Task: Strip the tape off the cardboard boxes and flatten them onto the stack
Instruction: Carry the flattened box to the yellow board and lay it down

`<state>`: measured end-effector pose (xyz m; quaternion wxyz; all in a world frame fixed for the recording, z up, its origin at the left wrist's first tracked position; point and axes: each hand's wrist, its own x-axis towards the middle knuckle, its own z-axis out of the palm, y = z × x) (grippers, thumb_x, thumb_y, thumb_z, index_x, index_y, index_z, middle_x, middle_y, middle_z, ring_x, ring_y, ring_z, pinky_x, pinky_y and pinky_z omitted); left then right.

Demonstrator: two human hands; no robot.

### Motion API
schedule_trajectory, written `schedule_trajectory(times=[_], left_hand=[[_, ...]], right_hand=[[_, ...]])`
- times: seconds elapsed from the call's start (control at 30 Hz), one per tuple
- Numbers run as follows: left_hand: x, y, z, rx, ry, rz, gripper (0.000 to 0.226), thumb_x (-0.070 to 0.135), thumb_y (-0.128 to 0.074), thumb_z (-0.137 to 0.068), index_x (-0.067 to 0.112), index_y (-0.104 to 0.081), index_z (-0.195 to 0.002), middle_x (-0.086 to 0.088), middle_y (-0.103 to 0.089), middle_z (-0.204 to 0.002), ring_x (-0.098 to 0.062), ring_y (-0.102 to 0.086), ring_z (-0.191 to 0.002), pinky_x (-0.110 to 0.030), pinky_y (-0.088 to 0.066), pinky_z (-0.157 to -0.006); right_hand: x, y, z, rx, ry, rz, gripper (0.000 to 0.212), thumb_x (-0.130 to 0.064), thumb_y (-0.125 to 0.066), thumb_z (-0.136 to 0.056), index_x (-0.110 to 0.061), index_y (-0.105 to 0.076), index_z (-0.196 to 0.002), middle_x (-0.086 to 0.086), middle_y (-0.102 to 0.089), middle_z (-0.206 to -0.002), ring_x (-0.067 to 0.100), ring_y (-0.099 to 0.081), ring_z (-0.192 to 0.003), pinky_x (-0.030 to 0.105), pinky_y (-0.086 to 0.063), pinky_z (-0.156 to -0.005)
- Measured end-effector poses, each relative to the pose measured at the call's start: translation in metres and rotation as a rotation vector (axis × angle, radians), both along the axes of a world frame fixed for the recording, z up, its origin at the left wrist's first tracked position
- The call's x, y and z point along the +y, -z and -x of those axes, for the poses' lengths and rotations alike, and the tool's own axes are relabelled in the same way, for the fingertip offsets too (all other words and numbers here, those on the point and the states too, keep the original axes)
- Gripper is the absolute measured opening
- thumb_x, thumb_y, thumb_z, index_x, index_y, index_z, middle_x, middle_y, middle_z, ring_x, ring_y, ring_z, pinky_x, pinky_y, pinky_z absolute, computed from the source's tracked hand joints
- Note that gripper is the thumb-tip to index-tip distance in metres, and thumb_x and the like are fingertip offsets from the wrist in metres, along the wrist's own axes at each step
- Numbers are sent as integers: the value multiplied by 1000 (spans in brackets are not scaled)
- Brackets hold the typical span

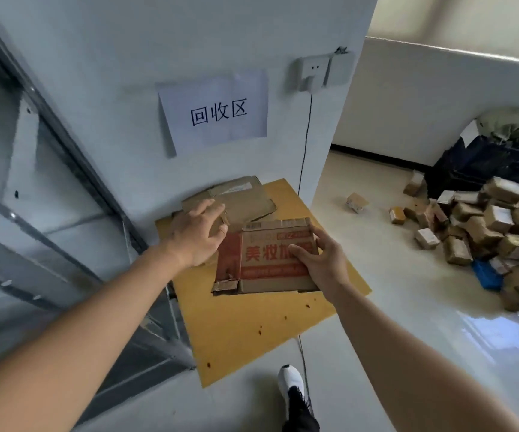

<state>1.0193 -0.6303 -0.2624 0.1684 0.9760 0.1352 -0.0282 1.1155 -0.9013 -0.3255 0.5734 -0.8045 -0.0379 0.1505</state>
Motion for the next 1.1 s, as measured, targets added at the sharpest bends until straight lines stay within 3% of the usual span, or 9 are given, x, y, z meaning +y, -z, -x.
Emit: schedule_trajectory(times=[0.1,0.47,0.6,0.67,0.9,1.0,1.1], left_hand=[[14,11,-21,8,-122,-23,60,47,-42,-106,21,-36,-160,-1,-29,-168,-26,-35,-151,-52,-34,-121],[57,59,-75,147,-350,-32,62,49,-39,-106,23,-30,-162,3,-23,-169,-23,-29,-154,-48,-33,-122],[75,83,-95,171,-388,-9,62,47,-41,-106,22,-29,-162,1,-22,-170,-24,-26,-155,-50,-30,-124],[84,99,-105,176,-389,-6,62,47,-41,-107,23,-27,-163,1,-21,-170,-23,-22,-157,-48,-26,-125],[105,149,-134,178,-316,7,67,49,-43,-106,22,-24,-164,-1,-11,-173,-24,-9,-160,-45,-16,-126],[111,165,-144,200,-235,9,68,52,-44,-105,30,-20,-164,0,-3,-174,-24,-5,-160,-50,-14,-127],[111,179,-152,237,-165,35,67,51,-46,-105,41,-14,-163,0,2,-173,-24,-2,-160,-44,-3,-121]], right_hand=[[22,12,-52,32,-105,-6,77,-43,-88,-79,-42,-53,-147,-14,-72,-116,11,-72,-100,44,-65,-79],[103,40,-184,111,-336,25,80,-43,-90,-77,-45,-52,-146,-16,-72,-115,10,-73,-99,45,-66,-75],[135,55,-212,103,-371,44,80,-41,-89,-78,-42,-51,-149,-18,-70,-111,5,-71,-97,32,-65,-77],[152,65,-223,104,-391,49,80,-41,-89,-79,-41,-51,-149,-18,-70,-111,4,-71,-97,27,-64,-75],[195,106,-246,123,-400,83,87,-46,-91,-73,-43,-49,-149,-13,-69,-120,7,-70,-103,35,-65,-83],[202,119,-253,118,-401,120,89,-48,-91,-73,-44,-47,-151,-12,-68,-125,9,-69,-106,39,-64,-85],[206,128,-256,39,-463,251,90,-50,-86,-78,-40,-40,-155,-9,-64,-132,13,-65,-113,42,-62,-91]])
